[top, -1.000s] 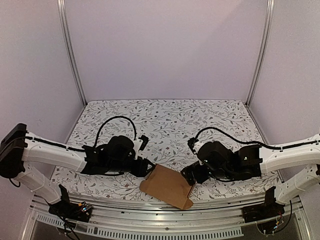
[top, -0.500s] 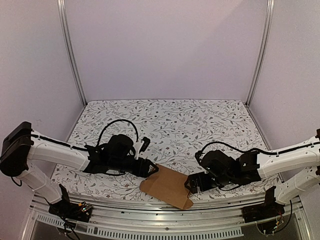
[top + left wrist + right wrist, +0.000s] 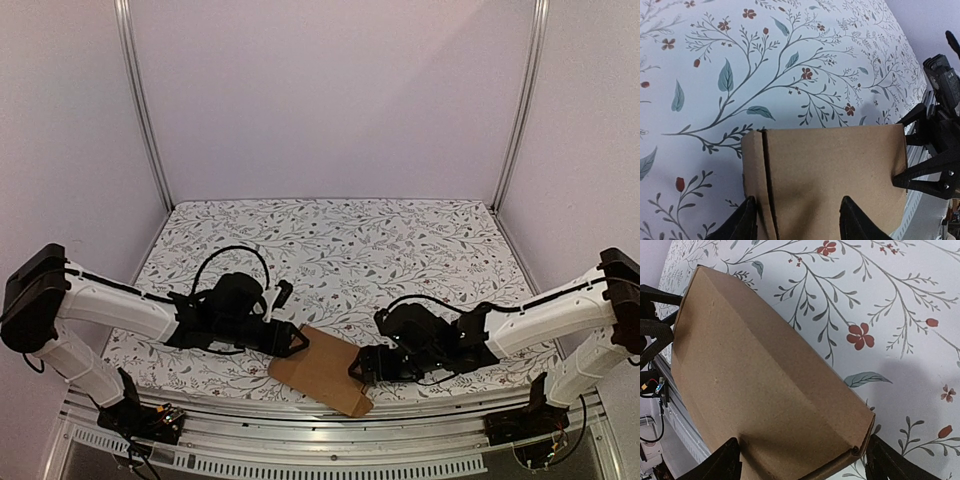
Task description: Fold the paper box
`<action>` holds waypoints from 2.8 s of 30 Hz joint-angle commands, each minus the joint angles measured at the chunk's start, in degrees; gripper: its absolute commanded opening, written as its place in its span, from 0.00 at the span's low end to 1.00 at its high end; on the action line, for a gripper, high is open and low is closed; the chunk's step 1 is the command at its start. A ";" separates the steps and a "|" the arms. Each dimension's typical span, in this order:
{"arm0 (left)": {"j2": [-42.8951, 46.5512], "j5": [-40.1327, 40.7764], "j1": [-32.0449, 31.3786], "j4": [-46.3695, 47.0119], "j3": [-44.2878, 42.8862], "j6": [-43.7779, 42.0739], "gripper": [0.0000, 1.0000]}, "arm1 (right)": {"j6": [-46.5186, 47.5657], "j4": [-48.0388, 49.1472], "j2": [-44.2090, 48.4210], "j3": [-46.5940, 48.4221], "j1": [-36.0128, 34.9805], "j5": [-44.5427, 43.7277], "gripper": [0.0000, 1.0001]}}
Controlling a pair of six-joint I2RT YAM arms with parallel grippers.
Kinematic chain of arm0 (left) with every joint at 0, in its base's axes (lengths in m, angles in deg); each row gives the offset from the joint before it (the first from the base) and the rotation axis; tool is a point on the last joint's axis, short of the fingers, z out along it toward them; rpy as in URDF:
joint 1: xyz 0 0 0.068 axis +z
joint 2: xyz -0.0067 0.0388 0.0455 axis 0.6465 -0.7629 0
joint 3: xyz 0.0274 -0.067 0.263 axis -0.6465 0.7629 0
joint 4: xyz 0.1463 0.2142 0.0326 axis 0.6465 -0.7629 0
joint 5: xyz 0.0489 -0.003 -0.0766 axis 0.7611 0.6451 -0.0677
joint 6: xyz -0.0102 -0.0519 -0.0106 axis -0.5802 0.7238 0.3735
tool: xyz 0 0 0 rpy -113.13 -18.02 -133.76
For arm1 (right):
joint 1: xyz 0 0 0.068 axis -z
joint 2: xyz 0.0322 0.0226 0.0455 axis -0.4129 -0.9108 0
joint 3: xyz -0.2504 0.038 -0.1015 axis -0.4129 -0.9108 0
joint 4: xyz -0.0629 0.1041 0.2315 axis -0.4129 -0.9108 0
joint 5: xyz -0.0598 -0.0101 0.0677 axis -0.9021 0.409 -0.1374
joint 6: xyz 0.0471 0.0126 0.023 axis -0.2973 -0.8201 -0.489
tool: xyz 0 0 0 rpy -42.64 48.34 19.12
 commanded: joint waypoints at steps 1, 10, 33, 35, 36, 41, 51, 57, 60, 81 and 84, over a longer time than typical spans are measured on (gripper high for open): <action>1.27 -1.12 1.38 -0.71 1.50 0.65 0.54 | -2.04 1.07 -2.81 2.69 1.49 0.63 0.82; 5.26 -0.78 3.60 -1.72 3.88 1.23 0.54 | 0.93 1.66 -9.53 10.38 5.51 0.55 0.69; 8.64 0.62 10.70 -0.11 8.99 3.88 0.53 | 13.75 1.68 -21.34 18.92 14.17 10.54 0.22; 9.58 0.58 11.55 -0.74 9.15 3.52 0.53 | 13.84 1.67 -21.04 18.78 14.37 10.76 0.16; 10.14 0.58 12.05 -1.16 9.22 3.42 0.53 | 13.93 1.68 -21.07 18.78 14.43 10.89 0.13; 13.24 0.10 14.13 -3.33 9.56 2.97 0.54 | 14.29 1.81 -21.06 18.80 14.87 11.32 0.00; 19.87 -3.31 16.91 -7.12 11.17 4.59 0.64 | 14.83 2.55 -20.08 18.89 15.97 12.71 0.00; 22.34 -7.40 17.47 -7.01 12.86 8.59 0.73 | 15.14 2.64 -19.02 18.91 16.17 13.03 0.00; 22.80 -9.17 17.82 -4.64 14.76 11.41 0.79 | 15.13 2.89 -18.72 18.43 16.19 13.08 0.00; 5.53 -18.84 18.29 28.72 21.25 26.60 0.93 | 13.08 7.59 -17.08 13.54 16.16 14.56 0.00; 2.30 -19.39 18.29 33.17 21.75 28.12 0.91 | 13.07 7.72 -16.87 13.27 16.20 14.53 0.00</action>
